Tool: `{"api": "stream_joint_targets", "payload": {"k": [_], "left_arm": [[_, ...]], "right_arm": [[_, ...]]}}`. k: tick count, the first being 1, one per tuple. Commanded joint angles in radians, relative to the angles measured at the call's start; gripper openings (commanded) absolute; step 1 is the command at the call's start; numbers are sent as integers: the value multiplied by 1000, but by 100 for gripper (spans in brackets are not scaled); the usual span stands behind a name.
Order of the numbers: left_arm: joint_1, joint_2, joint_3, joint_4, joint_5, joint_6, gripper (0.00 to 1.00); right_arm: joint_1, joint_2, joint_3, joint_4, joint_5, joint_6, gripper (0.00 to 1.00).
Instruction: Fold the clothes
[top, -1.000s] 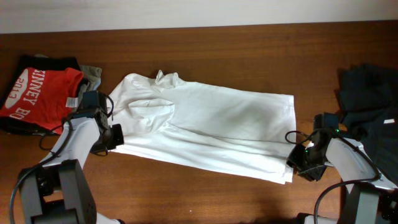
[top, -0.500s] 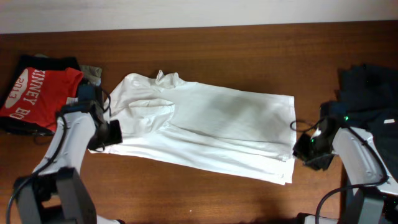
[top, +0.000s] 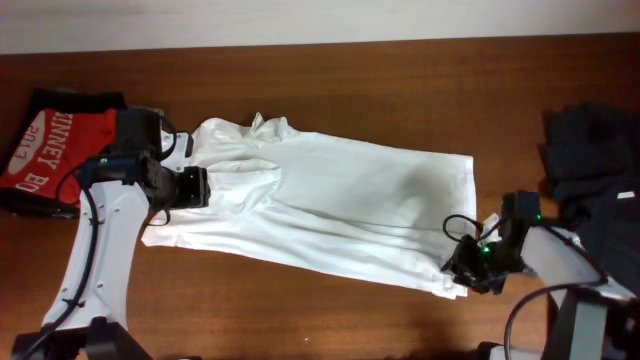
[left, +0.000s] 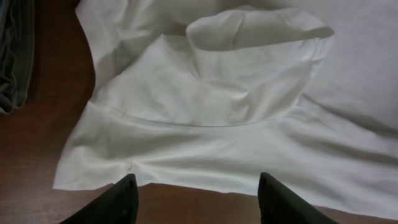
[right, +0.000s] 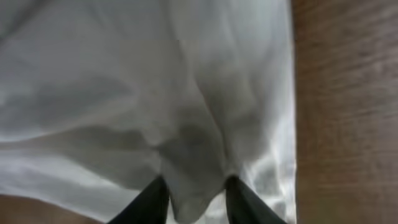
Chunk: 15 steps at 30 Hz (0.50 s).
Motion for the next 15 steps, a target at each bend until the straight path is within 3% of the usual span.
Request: {"api": "stream_joint_targets", "payload": {"k": [1,5,9,10,15], "left_arm": [[2,10,-8,3,0,18,61],[2,10,-8,10,0,18,61],[-4,10,-8,14,11,19,62],[-19,10,-8,30,31,20,65],[-158,14,-8,202,74,107,71]], "right_arm": [[-12,19,-101,46,84,166,29],[-133,19,-51,44,221,215,27],[-235,19,43,44,220,203,24],[-241,19,104,27,174,105,26],[-239,1,414,-237,68,-109,43]]}}
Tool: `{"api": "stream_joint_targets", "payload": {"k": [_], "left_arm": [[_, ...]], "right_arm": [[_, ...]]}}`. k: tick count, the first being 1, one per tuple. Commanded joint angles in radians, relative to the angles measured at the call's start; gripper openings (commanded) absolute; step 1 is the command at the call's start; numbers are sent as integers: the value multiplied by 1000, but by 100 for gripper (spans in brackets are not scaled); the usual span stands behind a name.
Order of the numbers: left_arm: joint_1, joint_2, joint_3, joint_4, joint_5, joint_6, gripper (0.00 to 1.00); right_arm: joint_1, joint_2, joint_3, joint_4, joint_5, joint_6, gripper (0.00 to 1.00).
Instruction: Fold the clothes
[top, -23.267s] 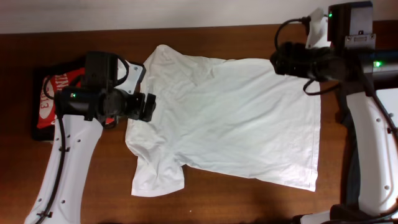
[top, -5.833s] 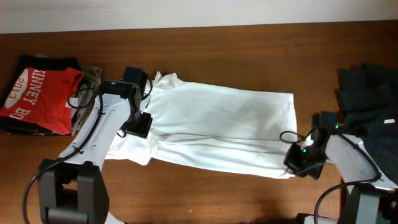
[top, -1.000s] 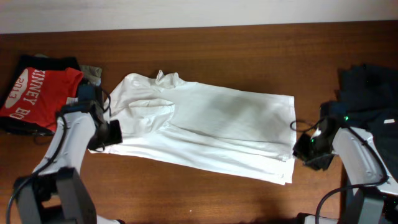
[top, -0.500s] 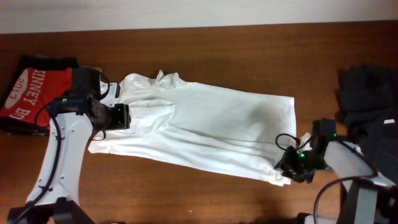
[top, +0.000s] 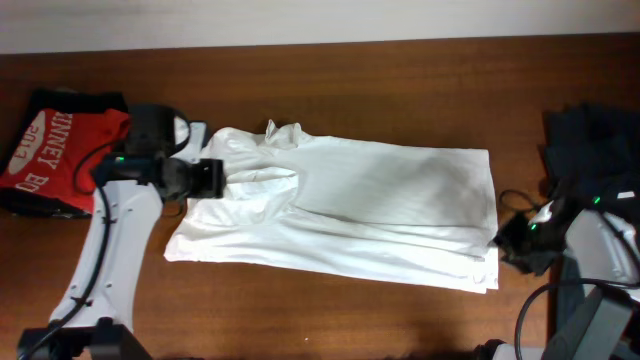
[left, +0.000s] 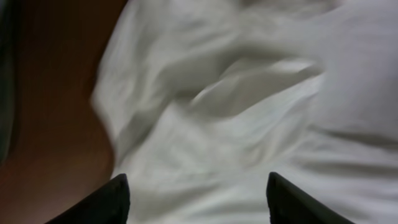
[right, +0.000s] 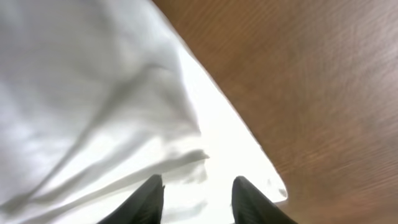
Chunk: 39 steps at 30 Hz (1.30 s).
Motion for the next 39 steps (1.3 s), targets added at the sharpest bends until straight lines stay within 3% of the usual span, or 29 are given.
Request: {"api": "stream_joint_targets", "payload": {"k": [1,4,11,12,14,15,16,24,28,34,39], "left_arm": [[-106,25,-4,130,32,85,71],[-162,145,0,278,6,99,71],[-168,458,129,539,51,99,70],[-169,482,135,547,51,98,63],[-169,486,138,549,51,84,17],[-169,482,151,535,52,75,5],[-169,475,171,516,51,76,0],[-169,405,357,290,44,76,0],[-169,326,410,241,-85,84,0],[-169,268,418,204,-137,114,0],[-169,268,418,200,-137,113,0]], "right_arm": [[-5,-24,183,-117,-87,-168,44],[-5,-41,262,-186,-177,-224,49],[-5,-47,264,-212,-220,-228,50],[-5,-47,264,-211,-220,-228,50],[-5,-47,264,-210,-220,-228,50],[-5,-47,264,-208,-220,-228,50],[-5,-47,264,-204,-219,-229,50],[-5,-47,264,-198,-216,-240,50],[-5,-47,264,-179,-216,-239,52],[9,3,260,130,-208,-235,59],[62,236,260,412,-171,-170,58]]}}
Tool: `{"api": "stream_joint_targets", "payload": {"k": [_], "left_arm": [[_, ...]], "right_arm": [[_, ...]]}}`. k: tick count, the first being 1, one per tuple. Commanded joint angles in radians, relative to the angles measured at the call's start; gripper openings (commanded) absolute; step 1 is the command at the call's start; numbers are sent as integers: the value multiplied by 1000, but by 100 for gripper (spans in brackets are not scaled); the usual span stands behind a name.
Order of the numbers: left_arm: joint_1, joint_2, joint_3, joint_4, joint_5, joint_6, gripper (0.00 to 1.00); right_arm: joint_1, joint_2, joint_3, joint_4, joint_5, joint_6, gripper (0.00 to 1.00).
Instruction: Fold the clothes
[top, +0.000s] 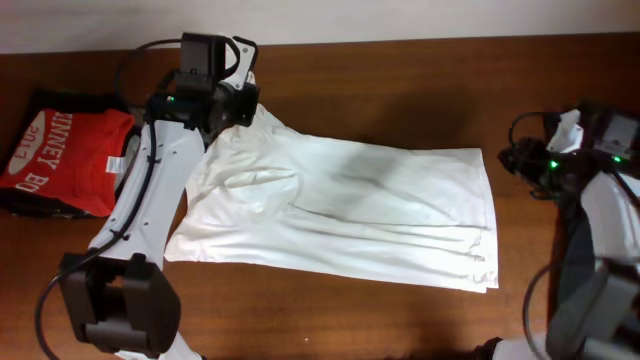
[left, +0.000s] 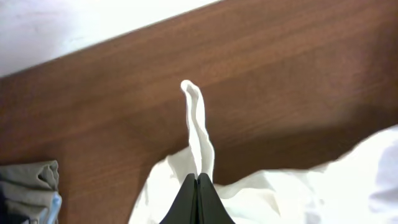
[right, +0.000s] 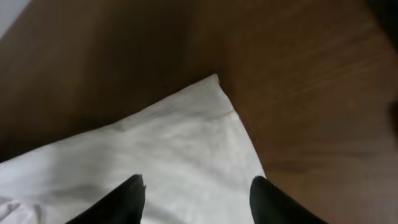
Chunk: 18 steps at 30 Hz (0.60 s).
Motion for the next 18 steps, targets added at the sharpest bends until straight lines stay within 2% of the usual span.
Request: {"api": "stream_joint_targets", "payload": {"k": [1,5,9,14,15,16,18], "left_arm": [[-1,-12,16,-1,-10,16,0],[-1,-11,16,-14,-8,16,0],[-1,-12,16,-18,-8,16,0],[-1,-11,16,-27,-8,16,0],[-1,-12,16,-34,-8,16,0],[-1,-12,16,-39,-8,16,0],[-1,-12,16,-39,-9,16,0]], "right_arm": [[26,150,10,98,26,40,58],[64,303,10,232,-14,27,58],[127,357,10,285,-11,-10,57],[148,358,10,292,87,-11,40],[147,358,10,292,86,-11,31],[147,356,10,286,81,-10,14],[142,320,19,245,56,-11,8]]}}
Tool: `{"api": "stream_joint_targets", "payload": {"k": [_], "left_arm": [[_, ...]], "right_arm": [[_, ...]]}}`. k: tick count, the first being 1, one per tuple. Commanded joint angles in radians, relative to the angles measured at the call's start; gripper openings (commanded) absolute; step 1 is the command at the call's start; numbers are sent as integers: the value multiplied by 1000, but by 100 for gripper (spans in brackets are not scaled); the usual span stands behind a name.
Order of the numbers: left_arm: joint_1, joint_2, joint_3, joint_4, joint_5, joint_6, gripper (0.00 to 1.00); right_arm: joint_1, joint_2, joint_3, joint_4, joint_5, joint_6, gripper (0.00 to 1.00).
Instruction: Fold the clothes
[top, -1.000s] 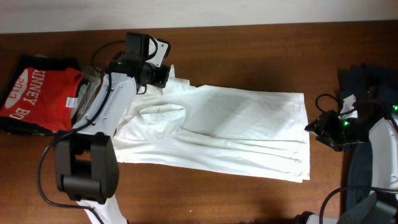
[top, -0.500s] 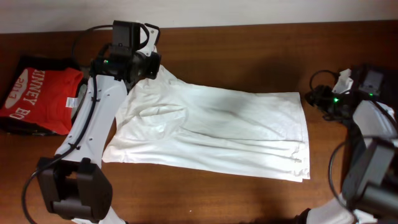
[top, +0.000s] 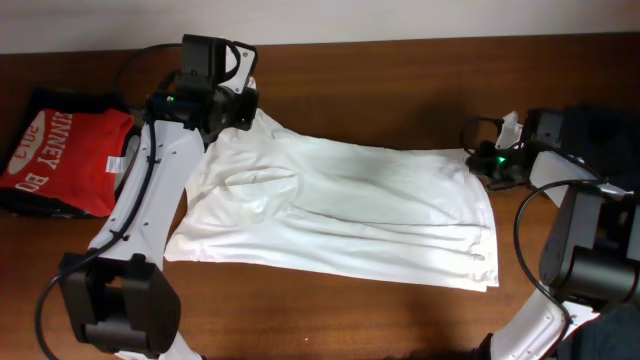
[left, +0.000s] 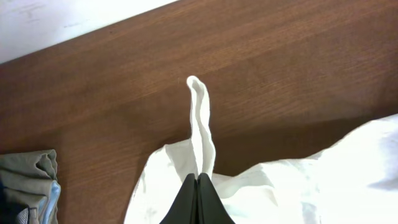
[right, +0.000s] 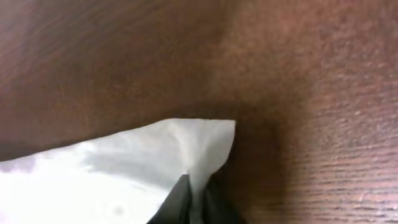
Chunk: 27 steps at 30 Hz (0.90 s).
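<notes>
A white shirt (top: 340, 205) lies spread across the middle of the brown table. My left gripper (top: 247, 115) is at its far left corner, shut on a pinch of the white shirt (left: 200, 124) that stands up in a thin strip. At the far right corner my right gripper (top: 487, 163) is shut on the corner of the white shirt (right: 193, 146). The shirt's near edge lies flat with a small double fold at the near right.
A folded red garment with white lettering (top: 60, 150) lies on a dark one at the left edge. A dark pile of clothes (top: 590, 140) sits at the right edge. A pale wall strip (top: 320, 20) runs along the table's far side.
My right gripper was open above the shirt's far right corner, off to the right; now it is down at that corner and shut on it. The left gripper stays shut on the far left corner.
First my left gripper was open over the shirt's left part and my right gripper at its near right corner. Then the shirt lay shifted right and straighter, both grippers open. Later the left was shut on the far left corner, and now the right holds the far right corner.
</notes>
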Motion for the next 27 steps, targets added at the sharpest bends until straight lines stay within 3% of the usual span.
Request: {"api": "stream_joint_targets", "payload": {"k": [1,4,9,14,18,21,22,23,24,27], "left_arm": [[-1,-15,16,-5,-4,16,0],[-1,-39,16,-58,-4,7,0],[0,-60,16,-336,-94,-5,0],[35,-62,16,-573,-114,-45,0],[97,-62,15,-688,-117,-63,0],[97,-62,15,-704,-74,-63,9],[97,-62,15,-706,-74,-63,12],[97,-62,15,-684,-74,-63,35],[89,-62,12,-624,-40,-63,42],[76,-54,-103,-359,26,-38,50]], "right_arm": [[-11,-46,16,-52,-34,-1,7],[-39,-177,16,-148,-61,-1,7],[-65,-336,16,-448,34,65,5],[-108,-352,16,-788,222,59,7],[-108,-352,16,-883,282,60,10],[-108,-352,15,-904,283,58,21],[-108,-352,15,-906,283,57,31],[-108,-352,15,-906,283,56,51],[-108,-352,15,-896,283,56,60],[-108,-352,15,-833,235,31,59]]}}
